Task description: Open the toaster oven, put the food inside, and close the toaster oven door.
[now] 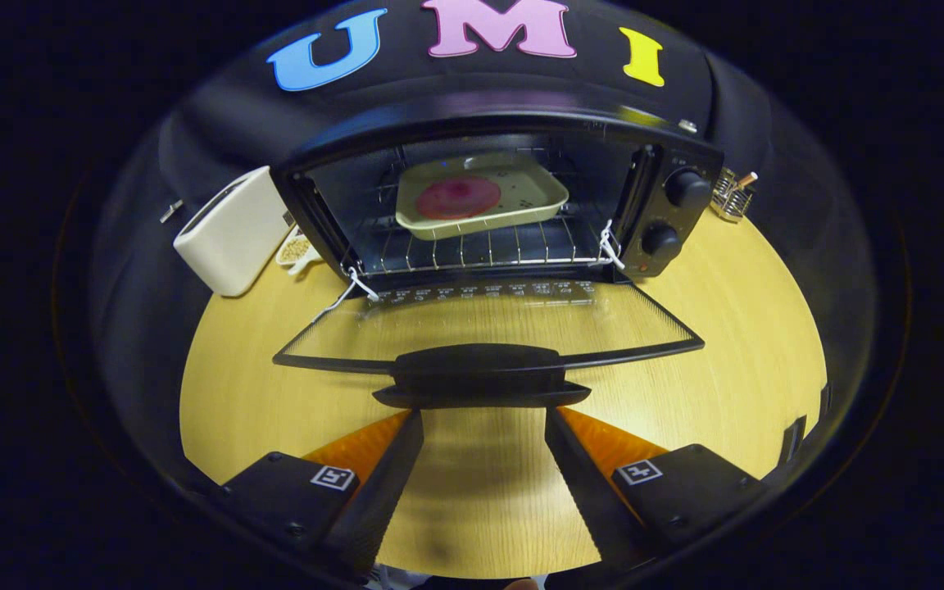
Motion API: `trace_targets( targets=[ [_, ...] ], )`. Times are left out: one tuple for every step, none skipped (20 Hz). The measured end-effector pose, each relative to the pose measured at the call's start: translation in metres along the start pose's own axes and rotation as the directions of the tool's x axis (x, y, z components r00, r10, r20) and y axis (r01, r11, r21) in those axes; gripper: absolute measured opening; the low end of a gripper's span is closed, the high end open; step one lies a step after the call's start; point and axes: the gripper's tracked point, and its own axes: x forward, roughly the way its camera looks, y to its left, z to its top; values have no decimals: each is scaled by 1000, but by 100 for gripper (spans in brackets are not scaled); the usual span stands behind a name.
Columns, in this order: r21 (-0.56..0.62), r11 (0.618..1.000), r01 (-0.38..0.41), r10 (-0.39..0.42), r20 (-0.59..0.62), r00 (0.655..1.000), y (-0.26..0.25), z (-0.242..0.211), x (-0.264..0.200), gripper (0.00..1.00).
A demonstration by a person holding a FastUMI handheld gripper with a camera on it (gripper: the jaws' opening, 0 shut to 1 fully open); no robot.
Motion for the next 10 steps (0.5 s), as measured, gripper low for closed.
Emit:
trace_targets(
  targets=[
    [-7, 1000, -7, 7, 38, 999, 1, 10, -4, 99],
    [-19, 1000, -8, 9, 70, 998, 1, 18, -11, 99],
    [-26, 1000, -8, 10, 97, 995, 0, 29, -16, 99],
    [-21, 1000, -9, 12, 120, 993, 0, 39, -20, 100],
    [-13, 1000, -12, 14, 140, 990, 0, 49, -25, 100],
    [-7, 1000, -12, 14, 164, 986, -2, 60, -32, 100],
    [-6, 1000, -11, 12, 197, 980, -4, 72, -39, 100],
    [-10, 1000, -9, 11, 227, 974, -7, 81, -48, 100],
    [-15, 1000, -7, 10, 256, 966, -10, 89, -56, 100],
    [-26, 1000, -6, 13, 290, 957, -9, 102, -63, 100]
  ],
)
